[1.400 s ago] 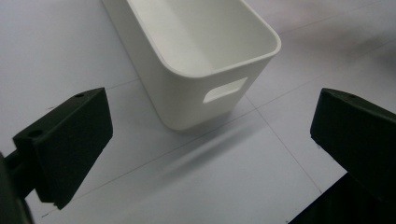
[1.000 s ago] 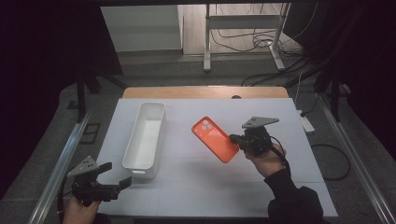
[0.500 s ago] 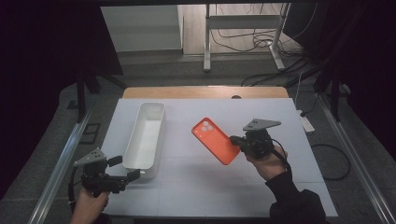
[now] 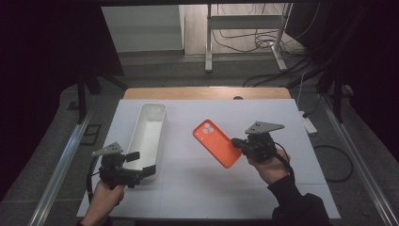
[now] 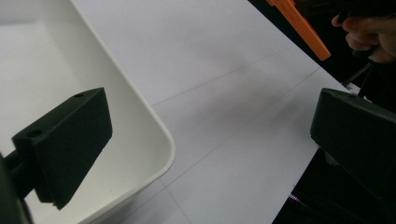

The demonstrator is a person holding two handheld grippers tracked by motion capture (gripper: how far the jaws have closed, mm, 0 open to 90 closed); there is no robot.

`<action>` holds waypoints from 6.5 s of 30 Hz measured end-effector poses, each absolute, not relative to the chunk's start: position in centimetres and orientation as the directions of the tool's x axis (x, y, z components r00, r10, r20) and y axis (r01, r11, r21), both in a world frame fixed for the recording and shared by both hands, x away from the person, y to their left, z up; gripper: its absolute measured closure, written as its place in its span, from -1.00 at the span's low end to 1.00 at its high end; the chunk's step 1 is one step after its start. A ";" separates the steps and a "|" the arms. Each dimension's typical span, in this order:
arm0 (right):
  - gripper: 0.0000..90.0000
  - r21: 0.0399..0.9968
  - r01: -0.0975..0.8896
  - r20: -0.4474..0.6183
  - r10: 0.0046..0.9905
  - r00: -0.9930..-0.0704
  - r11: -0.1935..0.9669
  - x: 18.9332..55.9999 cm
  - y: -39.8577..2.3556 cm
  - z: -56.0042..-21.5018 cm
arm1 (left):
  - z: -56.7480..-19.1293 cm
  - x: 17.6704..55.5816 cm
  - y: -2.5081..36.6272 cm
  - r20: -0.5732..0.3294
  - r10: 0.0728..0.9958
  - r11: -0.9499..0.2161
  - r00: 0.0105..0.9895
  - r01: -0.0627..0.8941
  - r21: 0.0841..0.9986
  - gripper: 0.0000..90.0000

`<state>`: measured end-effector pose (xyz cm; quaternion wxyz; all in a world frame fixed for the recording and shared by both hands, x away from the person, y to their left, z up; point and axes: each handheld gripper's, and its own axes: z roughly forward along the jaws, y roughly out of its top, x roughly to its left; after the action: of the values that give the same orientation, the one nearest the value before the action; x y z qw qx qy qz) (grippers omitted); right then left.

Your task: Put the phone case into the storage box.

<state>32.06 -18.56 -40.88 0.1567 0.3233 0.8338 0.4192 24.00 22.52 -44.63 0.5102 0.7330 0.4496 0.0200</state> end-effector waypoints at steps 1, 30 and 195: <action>0.98 0.801 0.407 0.010 0.670 -0.743 0.439 32.0 -18.6 -40.9 | -44.6 24.2 22.2 -0.435 0.672 -0.076 0.599 0.641 0.764 -1.00; 0.98 0.810 0.382 -0.010 0.661 -0.750 0.445 31.1 -18.0 -40.8 | -44.4 28.2 16.7 -0.535 0.539 -0.095 0.651 0.678 0.729 -1.00; -1.00 0.747 0.477 0.260 0.457 -0.851 0.463 28.2 -16.6 -43.3 | -44.9 31.5 10.1 -0.629 0.202 -0.258 0.751 0.661 0.705 0.91</action>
<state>28.17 -16.64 -43.25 -0.0116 0.2730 0.8552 0.4405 31.47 10.15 -44.88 0.5398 0.7641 0.2823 -0.2122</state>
